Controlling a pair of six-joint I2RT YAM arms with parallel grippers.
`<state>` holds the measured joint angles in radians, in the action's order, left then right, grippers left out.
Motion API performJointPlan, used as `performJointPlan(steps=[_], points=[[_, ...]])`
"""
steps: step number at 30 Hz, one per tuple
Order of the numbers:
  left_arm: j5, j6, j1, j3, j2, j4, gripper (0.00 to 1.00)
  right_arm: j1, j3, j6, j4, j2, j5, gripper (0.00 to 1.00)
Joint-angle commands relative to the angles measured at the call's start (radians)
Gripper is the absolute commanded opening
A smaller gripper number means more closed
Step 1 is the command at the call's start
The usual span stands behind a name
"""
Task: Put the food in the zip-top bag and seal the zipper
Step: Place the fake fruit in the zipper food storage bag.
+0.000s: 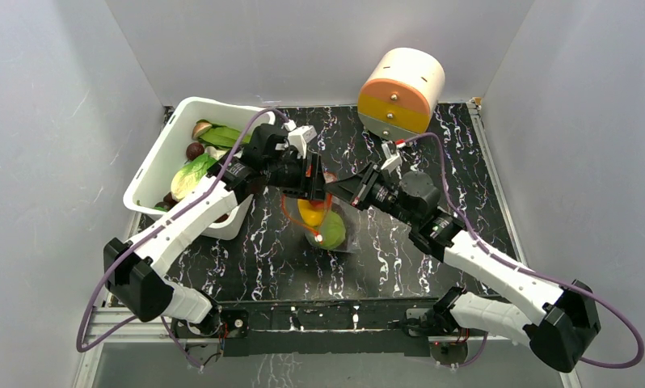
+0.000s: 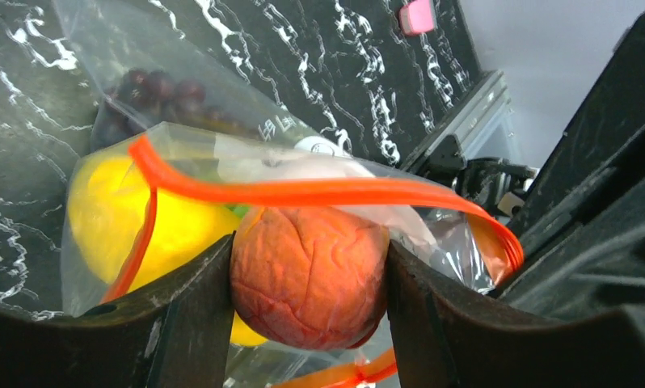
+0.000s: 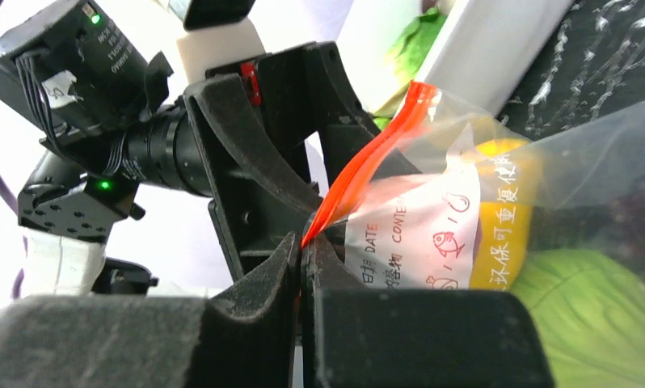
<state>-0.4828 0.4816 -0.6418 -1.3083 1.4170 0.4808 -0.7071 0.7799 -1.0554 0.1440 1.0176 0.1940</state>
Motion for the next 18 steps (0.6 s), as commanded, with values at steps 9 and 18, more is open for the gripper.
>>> performJointPlan(steps=[9, 18], points=[[-0.049, 0.083, -0.031, 0.13, -0.012, -0.152, 0.38, -0.015, -0.173, -0.042, 0.125, -0.125, 0.042, 0.0], [-0.045, 0.133, -0.033, 0.116, -0.014, -0.164, 0.68, -0.012, -0.172, 0.014, 0.016, -0.195, -0.077, 0.0]])
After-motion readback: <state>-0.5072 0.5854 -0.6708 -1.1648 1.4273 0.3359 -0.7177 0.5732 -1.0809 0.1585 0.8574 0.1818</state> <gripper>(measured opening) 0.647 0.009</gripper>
